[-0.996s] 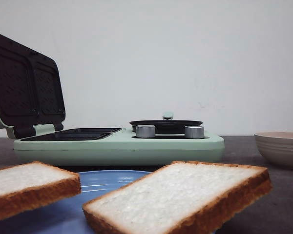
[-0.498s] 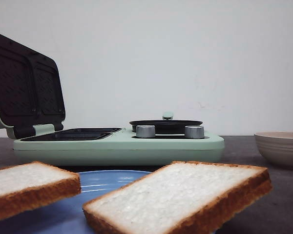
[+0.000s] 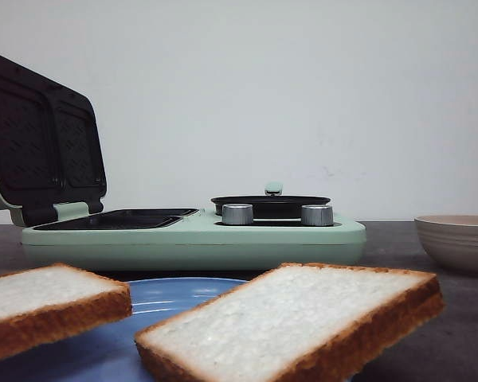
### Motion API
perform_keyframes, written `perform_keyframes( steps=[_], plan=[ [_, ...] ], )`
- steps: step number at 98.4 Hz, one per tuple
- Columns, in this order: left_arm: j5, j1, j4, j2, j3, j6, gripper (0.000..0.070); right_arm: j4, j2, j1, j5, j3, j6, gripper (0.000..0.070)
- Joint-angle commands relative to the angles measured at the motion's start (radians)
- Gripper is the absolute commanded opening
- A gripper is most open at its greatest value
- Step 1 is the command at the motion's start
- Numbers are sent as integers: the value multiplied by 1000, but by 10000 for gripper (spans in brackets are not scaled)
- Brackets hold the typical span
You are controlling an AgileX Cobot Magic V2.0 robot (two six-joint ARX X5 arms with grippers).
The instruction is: Make breakfast with bread and shrimp
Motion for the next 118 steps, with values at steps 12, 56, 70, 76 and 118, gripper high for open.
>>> perform_keyframes(
  steps=[12, 56, 70, 76, 118],
  plan=[
    [154, -7, -212, 261, 297, 100, 10, -162, 277, 2, -26, 260, 24, 5],
    [325, -25, -456, 272, 282, -202, 450, -292, 458, 3, -151, 399, -68, 421],
    [341, -35, -401, 163, 156, -374, 487, -294, 458, 3, -129, 399, -93, 421],
    [362, -42, -396, 115, 101, -433, 487, -294, 458, 3, -129, 399, -95, 421],
    [393, -71, -528, -69, -80, -583, 487, -294, 458, 3, -129, 399, -95, 421]
  ],
)
